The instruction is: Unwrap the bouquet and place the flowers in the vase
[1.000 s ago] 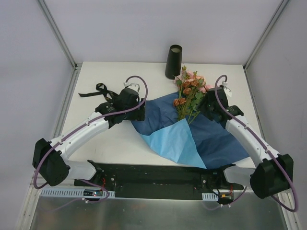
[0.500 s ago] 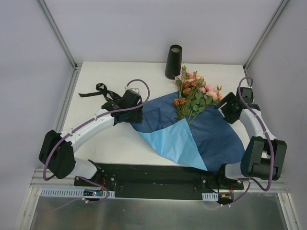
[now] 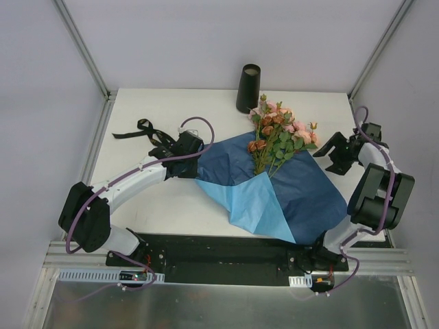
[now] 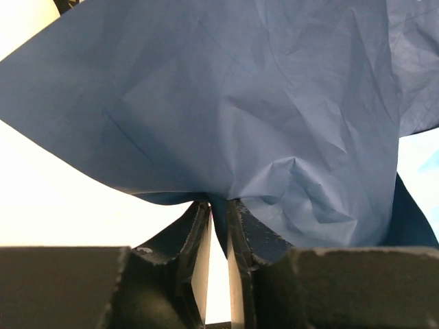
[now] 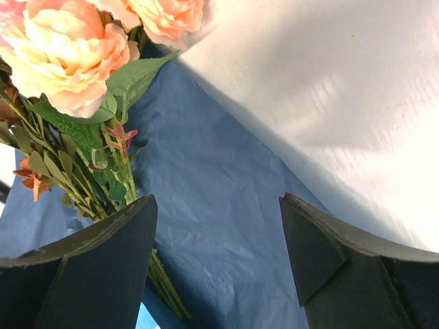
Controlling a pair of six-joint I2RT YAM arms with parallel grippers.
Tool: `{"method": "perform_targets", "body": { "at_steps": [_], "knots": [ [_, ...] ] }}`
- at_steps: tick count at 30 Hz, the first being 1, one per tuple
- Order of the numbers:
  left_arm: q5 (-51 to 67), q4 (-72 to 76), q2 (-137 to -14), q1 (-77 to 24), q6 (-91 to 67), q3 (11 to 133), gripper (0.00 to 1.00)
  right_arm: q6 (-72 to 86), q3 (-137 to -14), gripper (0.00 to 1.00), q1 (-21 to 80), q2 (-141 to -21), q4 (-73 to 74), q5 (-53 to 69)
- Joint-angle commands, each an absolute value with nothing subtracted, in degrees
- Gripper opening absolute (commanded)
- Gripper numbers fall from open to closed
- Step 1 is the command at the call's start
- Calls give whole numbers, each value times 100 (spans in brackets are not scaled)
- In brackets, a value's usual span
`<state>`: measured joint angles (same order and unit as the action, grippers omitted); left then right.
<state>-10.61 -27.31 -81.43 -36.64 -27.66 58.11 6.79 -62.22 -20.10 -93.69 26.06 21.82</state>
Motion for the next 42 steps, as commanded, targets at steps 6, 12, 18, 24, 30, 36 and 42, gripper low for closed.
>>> {"method": "perform_targets", "body": {
  "at_steps": [6, 12, 18, 24, 30, 36, 42],
  "knots": [
    [-1037, -2926, -8147, -3586, -2672, 6011, 7, -130, -6767, 79, -2312, -10159, 3057, 2638],
    [-1037, -3085, -8077, -3560, -2645, 6047, 6, -228, -6802, 80, -2312, -10414, 3119, 2751],
    [-879, -3094, -8270, -3560, -2672, 6161, 6, -255, -6864, 79, -2312, -10424, 3322, 2716],
    [-923, -3094, -8279, -3560, -2716, 6117, 7, -36, -7013, 79, -2338, -10090, 3076, 2715],
    [-862, -3085, -8244, -3551, -2918, 6064, 8, 44, -7269, 79, -2338, -10406, 3059, 2620],
    [-835, -3085, -8323, -3551, -2883, 6108, 8, 44, -7119, 80, -2294, -10695, 2741, 2698],
    [-642, -3041, -8437, -3551, -2927, 6126, 8, -140, -7119, 79, -2241, -10863, 2935, 2935]
  ]
}}
